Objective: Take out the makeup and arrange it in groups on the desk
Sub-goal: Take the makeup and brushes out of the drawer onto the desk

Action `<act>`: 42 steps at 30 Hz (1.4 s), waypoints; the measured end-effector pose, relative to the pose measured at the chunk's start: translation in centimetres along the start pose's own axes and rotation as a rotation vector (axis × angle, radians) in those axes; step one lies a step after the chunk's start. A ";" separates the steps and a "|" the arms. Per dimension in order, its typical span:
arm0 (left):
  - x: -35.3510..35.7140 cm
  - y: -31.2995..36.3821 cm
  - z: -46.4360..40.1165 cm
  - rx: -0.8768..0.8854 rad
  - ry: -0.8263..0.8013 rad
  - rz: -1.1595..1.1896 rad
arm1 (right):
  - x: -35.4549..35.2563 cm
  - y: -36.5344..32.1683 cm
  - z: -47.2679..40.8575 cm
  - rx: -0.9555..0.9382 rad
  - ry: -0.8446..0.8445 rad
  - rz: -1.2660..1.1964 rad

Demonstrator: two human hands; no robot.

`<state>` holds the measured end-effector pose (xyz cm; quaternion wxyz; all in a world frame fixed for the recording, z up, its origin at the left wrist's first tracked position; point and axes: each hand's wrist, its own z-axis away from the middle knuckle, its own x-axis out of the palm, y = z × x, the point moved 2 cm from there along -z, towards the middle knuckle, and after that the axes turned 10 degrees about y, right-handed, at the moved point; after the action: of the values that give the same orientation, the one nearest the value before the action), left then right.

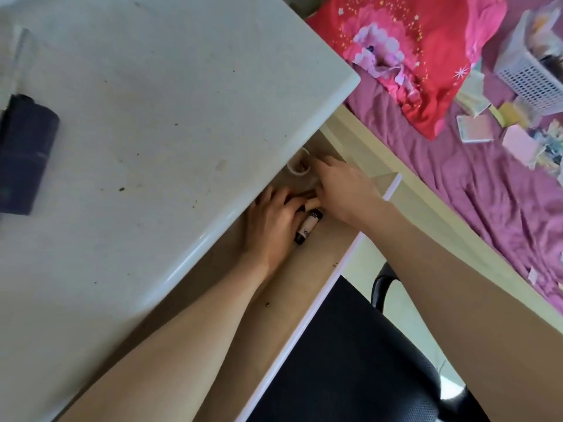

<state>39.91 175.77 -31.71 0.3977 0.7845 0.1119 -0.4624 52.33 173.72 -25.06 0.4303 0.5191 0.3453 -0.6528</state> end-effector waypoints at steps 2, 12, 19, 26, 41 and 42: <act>-0.9 -0.5 1.1 -0.020 0.026 -0.016 | 0.5 -0.6 -0.5 -0.003 -0.012 -0.018; -2.8 -1.4 5.1 -0.123 0.058 -0.044 | 2.0 -2.1 -1.2 0.050 -0.005 -0.117; -4.4 -1.5 6.2 -0.171 0.025 -0.119 | 1.6 -1.8 0.8 0.082 -0.176 -0.091; -5.7 -2.3 7.7 -0.200 -0.025 -0.222 | 1.1 -3.4 2.6 -0.017 -0.289 -0.091; -5.6 -3.1 9.1 -0.261 -0.158 -0.237 | 2.9 -6.0 2.8 -0.159 -0.470 0.156; -5.8 -3.1 9.4 -0.268 -0.169 -0.230 | 3.0 -6.0 2.8 -0.167 -0.485 0.168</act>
<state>29.09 172.12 -30.99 0.4511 0.6650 0.2277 -0.5499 45.47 172.98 -27.31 0.5944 0.3370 0.2405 -0.6894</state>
